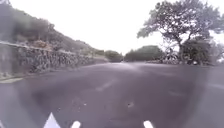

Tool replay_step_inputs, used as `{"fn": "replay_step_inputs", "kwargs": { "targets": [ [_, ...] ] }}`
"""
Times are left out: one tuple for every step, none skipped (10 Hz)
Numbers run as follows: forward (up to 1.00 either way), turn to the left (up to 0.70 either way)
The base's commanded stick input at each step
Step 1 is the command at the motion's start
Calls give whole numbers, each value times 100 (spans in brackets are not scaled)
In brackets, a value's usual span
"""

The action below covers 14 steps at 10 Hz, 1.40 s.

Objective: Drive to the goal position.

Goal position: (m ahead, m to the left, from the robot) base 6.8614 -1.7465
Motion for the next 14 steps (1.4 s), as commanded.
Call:
{"fn": "replay_step_inputs", "kwargs": {
  "targets": [
    [70,0],
    [70,0],
    [70,0],
    [70,0],
    [70,0],
    [70,0],
    [70,0],
    [70,0],
    [70,0],
    [70,0],
    [70,0],
    [70,0],
    [70,0],
    [70,0]
  ]
}}
